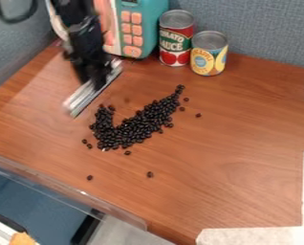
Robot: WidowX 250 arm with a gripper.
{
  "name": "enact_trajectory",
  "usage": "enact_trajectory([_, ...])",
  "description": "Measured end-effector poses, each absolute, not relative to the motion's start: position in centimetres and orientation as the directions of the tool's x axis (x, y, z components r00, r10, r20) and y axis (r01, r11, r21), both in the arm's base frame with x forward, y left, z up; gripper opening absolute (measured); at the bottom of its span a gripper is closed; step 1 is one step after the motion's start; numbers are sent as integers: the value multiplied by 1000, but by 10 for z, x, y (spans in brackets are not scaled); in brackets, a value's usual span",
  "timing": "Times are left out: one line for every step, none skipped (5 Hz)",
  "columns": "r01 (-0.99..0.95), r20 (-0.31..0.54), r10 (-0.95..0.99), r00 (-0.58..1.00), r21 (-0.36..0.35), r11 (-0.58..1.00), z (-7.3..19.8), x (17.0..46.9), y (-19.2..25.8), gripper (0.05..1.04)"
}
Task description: Sweep into pile
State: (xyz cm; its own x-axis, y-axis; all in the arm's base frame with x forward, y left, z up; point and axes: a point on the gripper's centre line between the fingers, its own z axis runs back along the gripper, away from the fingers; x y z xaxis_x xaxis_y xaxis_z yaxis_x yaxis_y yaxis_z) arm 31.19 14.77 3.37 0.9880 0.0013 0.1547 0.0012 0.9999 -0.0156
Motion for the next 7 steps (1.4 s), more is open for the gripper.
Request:
enact_trajectory([-107, 140, 112, 984, -41, 993, 17, 287, 162, 337])
enact_trajectory([-165, 132, 171, 976, -52, 985, 5, 275, 160, 337])
enact_trajectory([-223, 149, 233, 961, -81, 971, 2, 280, 148, 337])
enact_trajectory([-283, 150, 300, 942, -127, 951, 2, 293, 131, 337])
enact_trajectory([-233, 153, 255, 955, -151, 961, 3, 310, 100, 337])
enact_trajectory([-181, 140, 206, 969, -173, 968, 4, 317, 74, 337])
enact_trajectory([-177, 128, 203, 971, -189, 966, 5, 316, 70, 337])
